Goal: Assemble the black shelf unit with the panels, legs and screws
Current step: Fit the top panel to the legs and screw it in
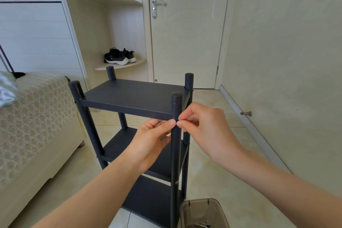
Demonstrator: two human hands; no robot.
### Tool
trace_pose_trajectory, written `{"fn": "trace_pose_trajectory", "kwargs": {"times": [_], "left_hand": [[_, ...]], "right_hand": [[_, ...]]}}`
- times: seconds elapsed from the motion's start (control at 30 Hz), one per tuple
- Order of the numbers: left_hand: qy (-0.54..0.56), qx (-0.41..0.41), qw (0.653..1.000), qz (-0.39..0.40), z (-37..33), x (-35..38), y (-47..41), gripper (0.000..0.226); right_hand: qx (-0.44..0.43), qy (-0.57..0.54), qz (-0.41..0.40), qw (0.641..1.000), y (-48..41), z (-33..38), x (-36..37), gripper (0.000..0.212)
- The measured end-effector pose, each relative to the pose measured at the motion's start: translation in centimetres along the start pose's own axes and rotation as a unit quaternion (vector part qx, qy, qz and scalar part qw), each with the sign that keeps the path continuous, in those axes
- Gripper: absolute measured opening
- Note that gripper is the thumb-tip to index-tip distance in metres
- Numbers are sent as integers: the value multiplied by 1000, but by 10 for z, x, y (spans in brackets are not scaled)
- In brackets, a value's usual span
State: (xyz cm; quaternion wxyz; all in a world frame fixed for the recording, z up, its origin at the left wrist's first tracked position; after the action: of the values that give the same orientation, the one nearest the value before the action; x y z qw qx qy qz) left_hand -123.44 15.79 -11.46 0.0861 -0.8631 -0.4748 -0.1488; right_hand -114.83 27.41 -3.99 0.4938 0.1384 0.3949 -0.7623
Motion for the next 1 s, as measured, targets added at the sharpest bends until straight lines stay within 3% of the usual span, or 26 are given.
{"fn": "trace_pose_trajectory", "kwargs": {"times": [0.1,0.37,0.53,0.73,1.0], "left_hand": [[4,2,1000,6,0,0,0,37],[9,4,1000,11,2,-2,-2,47],[17,4,1000,8,2,0,-1,37],[20,1,1000,3,2,0,-2,56],[16,-2,1000,15,1,1,0,33]], "right_hand": [[26,-35,-12,999,-3,-2,-1,21],[36,-52,-30,998,-6,-5,-2,20],[-17,38,-24,999,-1,-1,1,17],[-74,75,-31,994,3,6,2,14],[-74,81,-31,994,5,4,3,6]]}}
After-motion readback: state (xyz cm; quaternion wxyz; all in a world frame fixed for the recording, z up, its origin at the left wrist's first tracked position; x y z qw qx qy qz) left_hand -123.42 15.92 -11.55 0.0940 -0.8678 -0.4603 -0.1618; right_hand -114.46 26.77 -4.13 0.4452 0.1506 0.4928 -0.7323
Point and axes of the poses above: each hand's wrist, its own y-axis away from the middle knuckle, its own x-axis out of the palm, z = x × y, the point moved 6 cm from there along -y, towards the middle knuckle, and after that the axes turned 1 degree about -y, right-handed, at the moved point
